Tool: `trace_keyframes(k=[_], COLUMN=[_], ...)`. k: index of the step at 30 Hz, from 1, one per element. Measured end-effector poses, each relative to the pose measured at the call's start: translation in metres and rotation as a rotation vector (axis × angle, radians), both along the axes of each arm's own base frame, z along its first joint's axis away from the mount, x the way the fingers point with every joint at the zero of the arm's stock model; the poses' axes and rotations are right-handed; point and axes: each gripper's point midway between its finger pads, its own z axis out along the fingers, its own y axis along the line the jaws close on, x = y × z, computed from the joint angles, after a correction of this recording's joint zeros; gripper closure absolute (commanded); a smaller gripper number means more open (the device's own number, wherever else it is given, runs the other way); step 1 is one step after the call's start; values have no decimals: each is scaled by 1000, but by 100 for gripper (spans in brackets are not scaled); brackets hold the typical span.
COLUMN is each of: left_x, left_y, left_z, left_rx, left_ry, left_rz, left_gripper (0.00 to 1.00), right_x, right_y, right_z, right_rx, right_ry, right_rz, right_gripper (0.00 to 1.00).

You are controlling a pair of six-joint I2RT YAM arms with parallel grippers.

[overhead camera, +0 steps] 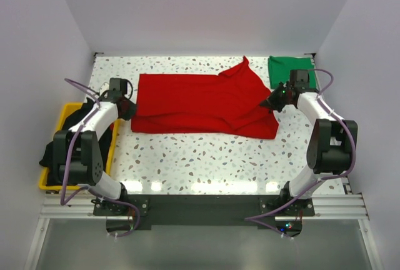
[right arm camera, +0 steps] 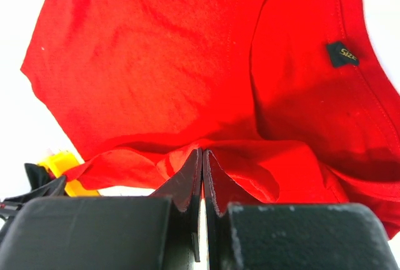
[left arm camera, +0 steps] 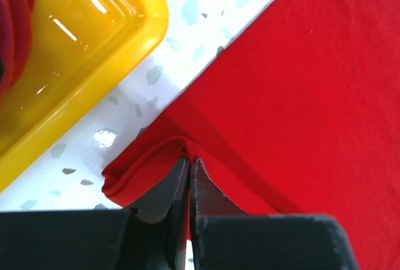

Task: Fold and stack the t-shirts
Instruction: Fold the tshirt

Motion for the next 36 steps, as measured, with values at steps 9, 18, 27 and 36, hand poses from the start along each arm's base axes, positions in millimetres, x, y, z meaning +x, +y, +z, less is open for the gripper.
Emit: trace_keyframes(k=[9, 18, 27, 36], left_x=[19, 43, 48, 31], left_y=[-5, -10, -4, -13], left_z=[-4, -1, -4, 4], left_rx=[-9, -18, -29, -82], left_ry=[-14, -45, -66, -126], left_rz=[-44, -86, -106, -158], left_gripper=[97, 94, 49, 35], right_x=[15, 26, 37, 68], right_y=[3, 3, 0, -4], right_z=[19, 22, 3, -19], right_rx=[31, 34, 34, 10], right_ry=[-54, -68, -26, -13], right_rz=[-1, -3, -6, 28], right_gripper=[100, 100, 100, 67])
